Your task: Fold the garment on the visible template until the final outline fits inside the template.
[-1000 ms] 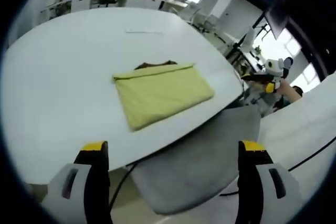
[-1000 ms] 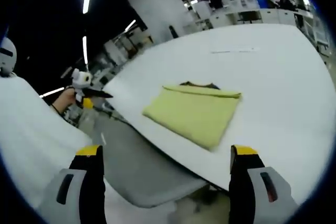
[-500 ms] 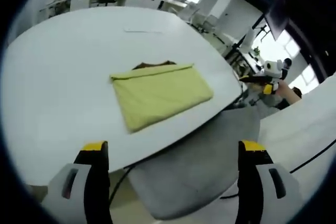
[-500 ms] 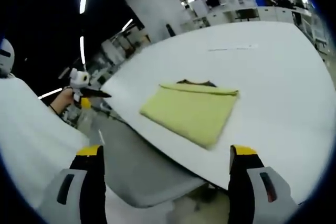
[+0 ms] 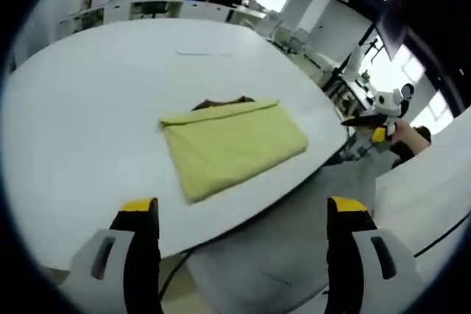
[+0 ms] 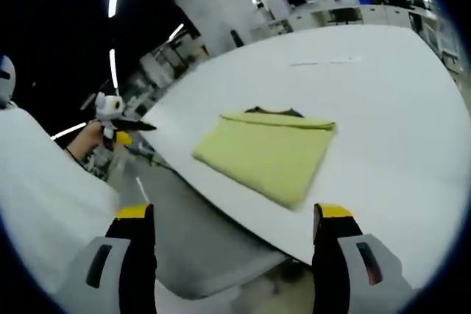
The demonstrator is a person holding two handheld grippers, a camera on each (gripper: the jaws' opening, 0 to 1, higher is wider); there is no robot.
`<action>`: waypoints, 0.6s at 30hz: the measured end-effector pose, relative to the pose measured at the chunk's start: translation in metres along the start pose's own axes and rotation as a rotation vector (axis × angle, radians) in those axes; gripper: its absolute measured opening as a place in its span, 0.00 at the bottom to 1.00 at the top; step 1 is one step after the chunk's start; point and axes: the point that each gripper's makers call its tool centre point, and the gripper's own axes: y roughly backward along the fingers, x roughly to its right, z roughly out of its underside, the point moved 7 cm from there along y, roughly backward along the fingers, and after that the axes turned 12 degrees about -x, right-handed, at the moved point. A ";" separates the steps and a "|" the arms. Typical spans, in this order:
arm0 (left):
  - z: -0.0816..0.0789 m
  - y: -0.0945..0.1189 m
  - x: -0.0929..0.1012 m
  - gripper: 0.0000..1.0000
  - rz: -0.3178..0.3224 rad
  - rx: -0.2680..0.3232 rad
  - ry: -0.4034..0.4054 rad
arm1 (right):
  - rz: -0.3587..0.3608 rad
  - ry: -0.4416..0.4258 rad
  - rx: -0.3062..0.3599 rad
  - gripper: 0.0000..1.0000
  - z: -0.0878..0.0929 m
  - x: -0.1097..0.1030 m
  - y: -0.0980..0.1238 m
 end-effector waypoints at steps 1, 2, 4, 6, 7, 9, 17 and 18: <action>-0.001 -0.003 0.000 0.90 -0.002 0.001 -0.009 | 0.001 0.001 -0.001 0.85 0.000 0.001 -0.001; -0.002 -0.004 0.000 0.90 -0.002 -0.001 -0.013 | 0.004 0.000 -0.001 0.83 -0.001 0.004 -0.002; -0.003 -0.009 -0.001 0.89 -0.004 -0.007 -0.015 | 0.009 -0.007 0.002 0.81 -0.003 0.007 -0.005; -0.004 -0.012 -0.002 0.88 -0.003 -0.008 -0.016 | 0.008 -0.009 0.006 0.77 -0.005 0.008 -0.007; -0.005 -0.014 -0.003 0.87 -0.001 -0.009 -0.013 | 0.008 -0.009 0.006 0.76 -0.005 0.009 -0.008; -0.006 -0.018 -0.005 0.86 0.002 -0.005 -0.009 | 0.013 -0.008 0.001 0.76 -0.006 0.012 -0.013; -0.013 -0.035 -0.015 0.81 -0.003 -0.015 -0.012 | 0.006 -0.023 -0.021 0.71 -0.010 0.019 -0.028; -0.013 -0.036 -0.016 0.81 -0.004 -0.017 -0.012 | 0.006 -0.024 -0.021 0.71 -0.010 0.019 -0.029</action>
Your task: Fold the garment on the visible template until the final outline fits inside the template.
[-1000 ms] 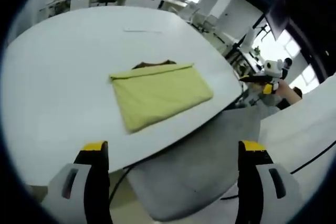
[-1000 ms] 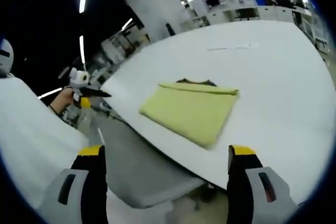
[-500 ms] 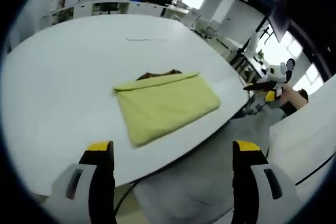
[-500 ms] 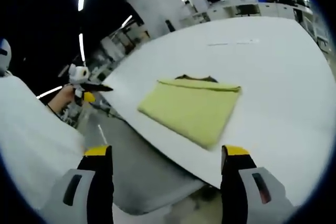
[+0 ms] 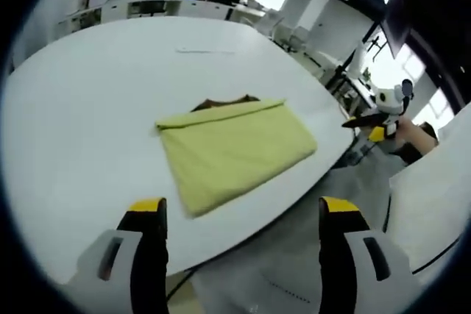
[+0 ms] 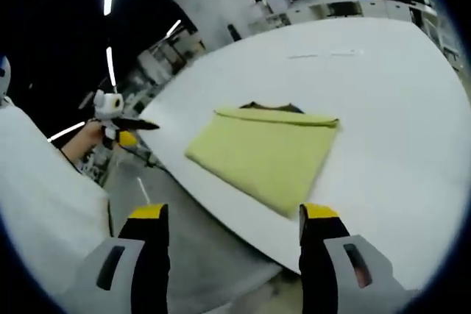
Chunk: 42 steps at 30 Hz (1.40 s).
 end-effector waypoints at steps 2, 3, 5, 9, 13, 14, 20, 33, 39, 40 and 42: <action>-0.002 -0.004 -0.002 0.79 0.005 0.001 0.001 | 0.005 -0.003 0.000 0.71 -0.002 0.003 -0.003; -0.002 -0.006 -0.004 0.77 0.009 0.002 0.006 | 0.009 -0.005 0.001 0.70 -0.004 0.004 -0.004; -0.002 -0.009 -0.006 0.75 0.013 0.000 0.014 | 0.018 -0.010 0.004 0.67 -0.006 0.007 -0.006; -0.003 -0.014 -0.009 0.74 0.015 -0.011 0.020 | 0.026 -0.006 0.004 0.64 -0.010 0.008 -0.010; -0.005 -0.018 -0.013 0.70 0.015 -0.020 0.026 | 0.031 -0.004 -0.009 0.60 -0.013 0.012 -0.016; -0.007 -0.020 -0.015 0.70 0.017 -0.017 0.027 | 0.031 -0.006 -0.012 0.59 -0.013 0.013 -0.018; -0.014 -0.028 -0.020 0.66 0.018 -0.011 0.025 | 0.028 -0.008 -0.024 0.56 -0.017 0.016 -0.025; -0.023 -0.052 -0.032 0.58 0.009 -0.023 -0.001 | 0.036 -0.009 -0.039 0.48 -0.028 0.031 -0.044; -0.027 -0.061 -0.036 0.54 0.015 -0.021 0.000 | 0.027 -0.020 -0.048 0.47 -0.030 0.035 -0.052; -0.028 -0.062 -0.037 0.53 0.014 -0.024 0.000 | 0.026 -0.022 -0.049 0.47 -0.030 0.035 -0.053; -0.029 -0.064 -0.039 0.52 0.014 -0.027 -0.002 | 0.028 -0.023 -0.052 0.47 -0.031 0.038 -0.054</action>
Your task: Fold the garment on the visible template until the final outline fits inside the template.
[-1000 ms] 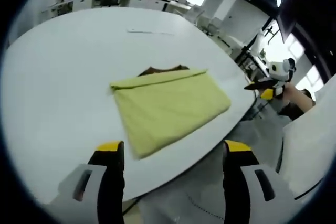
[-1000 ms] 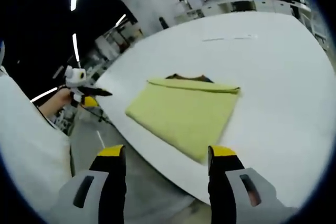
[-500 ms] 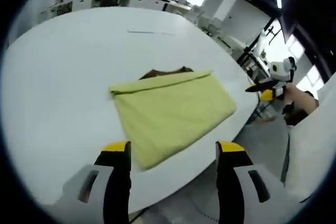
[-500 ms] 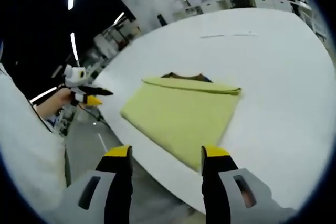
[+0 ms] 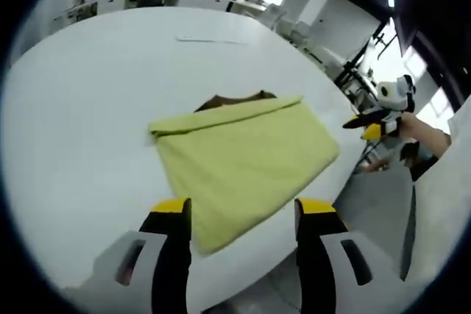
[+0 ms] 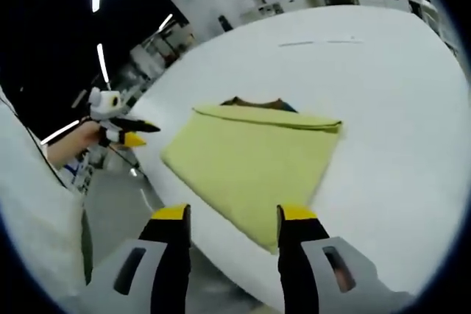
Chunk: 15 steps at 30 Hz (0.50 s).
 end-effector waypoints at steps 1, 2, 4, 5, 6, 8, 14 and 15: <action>0.000 -0.001 -0.001 0.52 -0.001 0.000 -0.001 | 0.002 0.000 -0.001 0.46 0.000 0.001 -0.001; -0.001 -0.002 -0.002 0.52 -0.003 -0.001 -0.001 | 0.004 -0.003 -0.002 0.46 -0.001 0.003 -0.001; -0.002 -0.004 -0.003 0.51 -0.005 -0.002 0.001 | 0.005 -0.005 0.001 0.45 -0.003 0.004 -0.002; -0.003 -0.006 -0.004 0.50 -0.006 -0.001 0.003 | 0.005 -0.002 0.006 0.45 -0.004 0.006 -0.004; -0.003 -0.007 -0.004 0.50 -0.005 -0.001 0.004 | 0.006 0.000 0.011 0.45 -0.005 0.006 -0.005; -0.004 -0.010 -0.005 0.50 0.001 -0.006 0.005 | 0.010 -0.002 0.017 0.45 -0.008 0.007 -0.008; -0.009 -0.018 -0.008 0.46 -0.010 -0.001 0.004 | 0.037 -0.004 0.039 0.41 -0.016 0.015 -0.017; -0.010 -0.020 -0.009 0.44 -0.012 0.000 0.005 | 0.041 -0.005 0.047 0.40 -0.018 0.017 -0.018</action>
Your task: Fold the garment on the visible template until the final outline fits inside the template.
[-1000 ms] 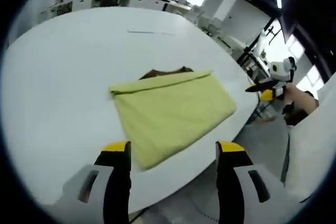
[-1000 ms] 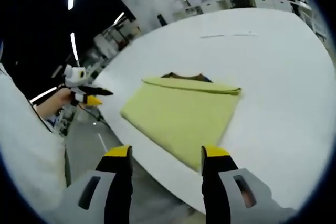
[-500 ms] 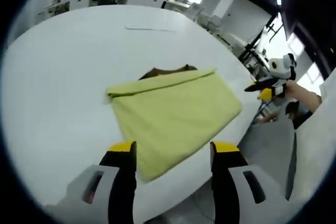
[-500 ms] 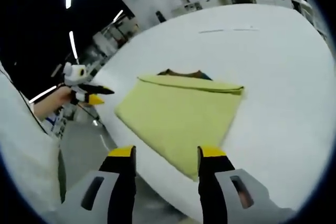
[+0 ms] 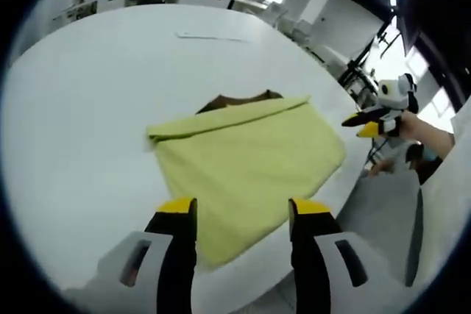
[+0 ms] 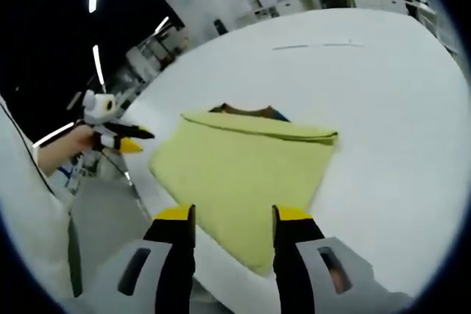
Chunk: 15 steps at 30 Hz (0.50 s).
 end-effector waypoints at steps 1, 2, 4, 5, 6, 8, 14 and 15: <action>0.000 0.000 -0.001 0.43 -0.001 -0.001 0.001 | 0.009 0.003 0.004 0.39 -0.003 0.002 -0.001; -0.001 -0.002 -0.002 0.41 -0.003 -0.002 0.003 | 0.022 0.009 0.003 0.37 -0.004 0.003 -0.002; -0.003 -0.005 -0.003 0.39 -0.010 0.001 0.001 | 0.041 0.017 0.001 0.35 -0.007 0.006 -0.006; -0.004 -0.006 -0.005 0.38 -0.012 0.001 0.002 | 0.043 0.018 0.002 0.34 -0.009 0.008 -0.009; -0.005 -0.008 -0.005 0.38 -0.014 0.000 0.004 | 0.044 0.016 0.005 0.33 -0.010 0.009 -0.011; -0.007 -0.011 -0.008 0.36 -0.022 -0.001 0.003 | 0.047 0.012 0.013 0.32 -0.012 0.011 -0.013; -0.015 -0.021 -0.017 0.32 -0.073 0.009 0.005 | 0.117 -0.006 0.061 0.30 -0.021 0.019 -0.027; -0.017 -0.021 -0.018 0.31 -0.081 0.012 -0.001 | 0.120 -0.015 0.064 0.29 -0.022 0.020 -0.027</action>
